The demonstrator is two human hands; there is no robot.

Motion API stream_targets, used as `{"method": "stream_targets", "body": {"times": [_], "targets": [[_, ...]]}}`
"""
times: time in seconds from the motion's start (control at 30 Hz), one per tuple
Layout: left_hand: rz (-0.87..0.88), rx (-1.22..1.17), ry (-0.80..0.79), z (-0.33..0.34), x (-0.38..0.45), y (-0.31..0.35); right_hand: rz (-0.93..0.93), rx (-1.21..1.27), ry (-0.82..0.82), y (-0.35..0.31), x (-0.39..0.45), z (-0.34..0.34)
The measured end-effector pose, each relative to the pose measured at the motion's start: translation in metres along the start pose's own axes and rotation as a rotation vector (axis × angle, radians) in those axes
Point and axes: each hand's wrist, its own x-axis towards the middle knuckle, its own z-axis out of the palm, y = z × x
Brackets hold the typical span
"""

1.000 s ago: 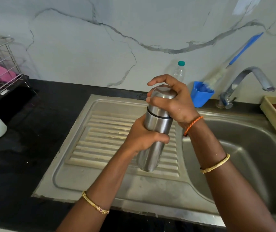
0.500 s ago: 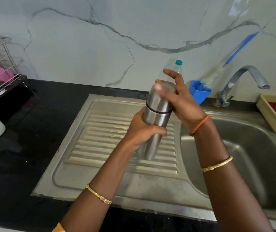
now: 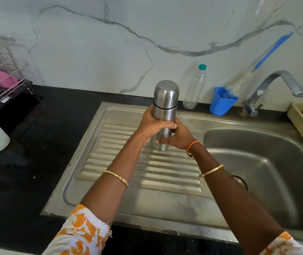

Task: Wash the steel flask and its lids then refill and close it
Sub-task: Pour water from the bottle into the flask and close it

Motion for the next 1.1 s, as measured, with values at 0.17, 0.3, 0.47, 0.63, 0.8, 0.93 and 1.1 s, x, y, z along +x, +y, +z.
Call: {"method": "stream_targets", "body": {"times": [0.17, 0.3, 0.47, 0.63, 0.8, 0.93, 1.1], "targets": [[0.011, 0.029, 0.017, -0.003, 0.012, -0.012, 0.039, 0.003, 0.023, 0.013, 0.011, 0.009], [0.013, 0.048, 0.002, -0.004, 0.018, -0.019, 0.047, 0.004, 0.050, 0.019, 0.014, 0.013], [0.019, 0.042, -0.014, -0.006, 0.019, -0.025, 0.058, 0.010, 0.054, 0.024, 0.014, 0.016], [0.037, 0.042, -0.049, -0.010, 0.019, -0.030, 0.077, 0.007, 0.028, 0.021, 0.015, 0.016], [0.037, 0.051, -0.068, -0.012, 0.018, -0.037, 0.088, -0.012, 0.042, 0.020, 0.015, 0.017], [0.031, 0.062, -0.076, -0.013, 0.018, -0.039, 0.087, -0.040, 0.062, 0.022, 0.014, 0.020], [0.035, 0.062, -0.037, -0.011, 0.018, -0.043, 0.097, -0.027, 0.068, 0.019, 0.011, 0.021]]}}
